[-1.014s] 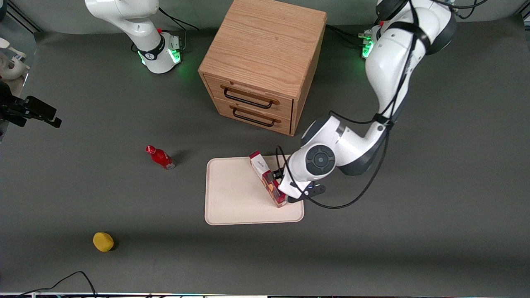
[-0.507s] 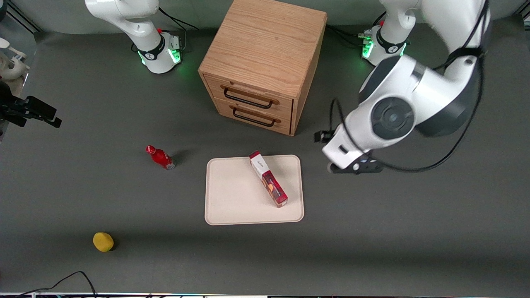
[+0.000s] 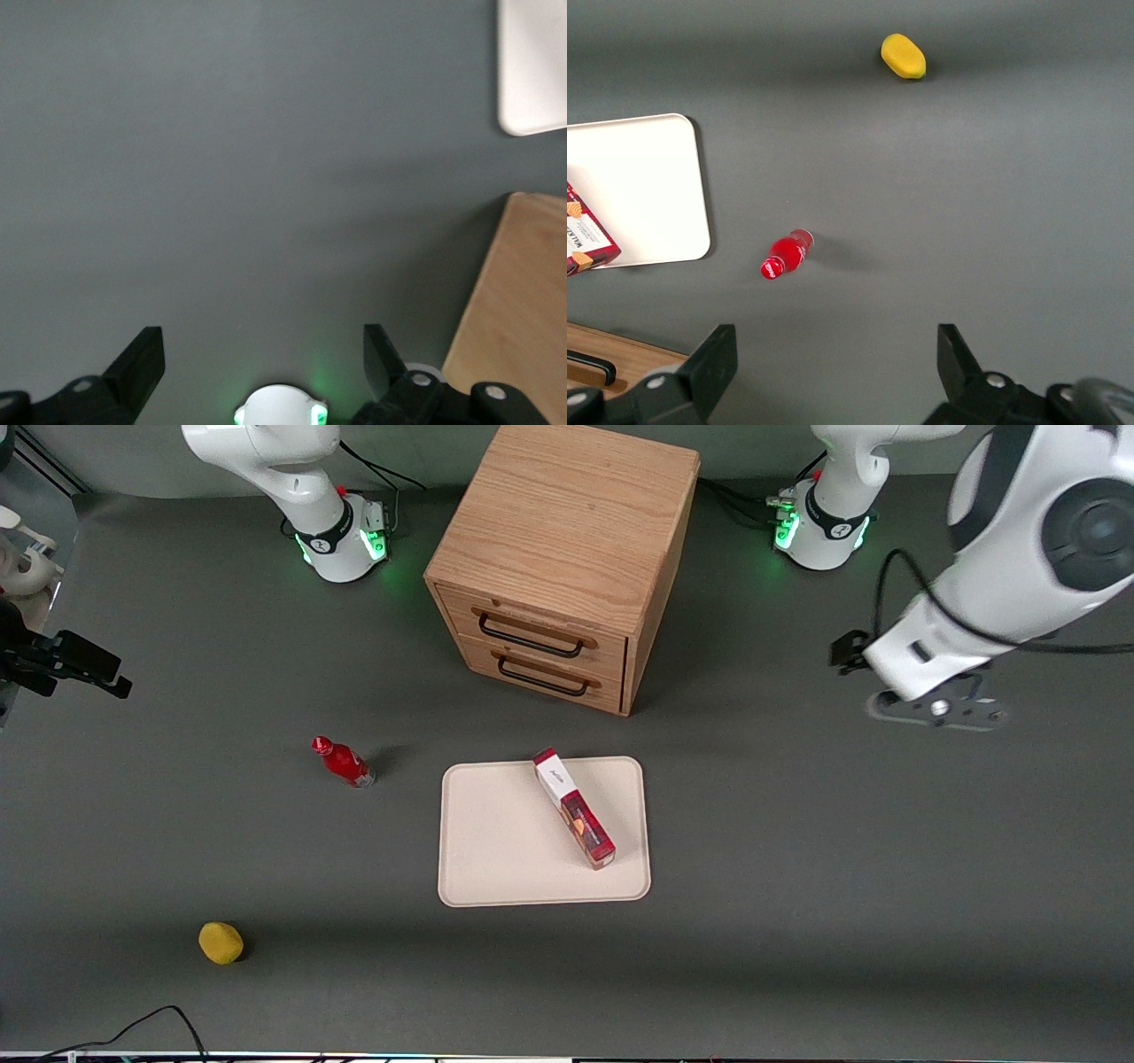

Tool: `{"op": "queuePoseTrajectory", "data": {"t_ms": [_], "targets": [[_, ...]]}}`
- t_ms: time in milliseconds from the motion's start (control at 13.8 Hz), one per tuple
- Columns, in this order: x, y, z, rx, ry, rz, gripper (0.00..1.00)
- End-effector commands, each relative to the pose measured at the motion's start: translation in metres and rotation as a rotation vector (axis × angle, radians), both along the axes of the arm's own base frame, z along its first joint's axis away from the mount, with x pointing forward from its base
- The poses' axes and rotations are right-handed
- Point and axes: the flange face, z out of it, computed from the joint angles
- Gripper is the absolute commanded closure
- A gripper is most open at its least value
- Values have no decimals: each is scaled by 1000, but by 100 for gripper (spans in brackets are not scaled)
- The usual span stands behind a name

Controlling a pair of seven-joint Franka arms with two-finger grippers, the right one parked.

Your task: Place red cookie box on tray

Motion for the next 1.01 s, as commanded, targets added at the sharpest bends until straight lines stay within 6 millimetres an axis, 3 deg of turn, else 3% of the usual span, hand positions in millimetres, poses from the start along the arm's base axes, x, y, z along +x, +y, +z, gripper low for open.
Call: {"op": "queuePoseTrajectory", "data": {"t_ms": [0, 217, 362, 507, 797, 942], "targets": [[-49, 31, -6, -1, -36, -12, 0], [-70, 80, 0, -53, -67, -54, 0], [-69, 125, 8, -98, -100, -74, 0], [-67, 133, 37, -88, -150, -68, 0], [-57, 131, 74, -76, -210, -67, 0], [-49, 128, 79, -72, -183, -62, 0]]}}
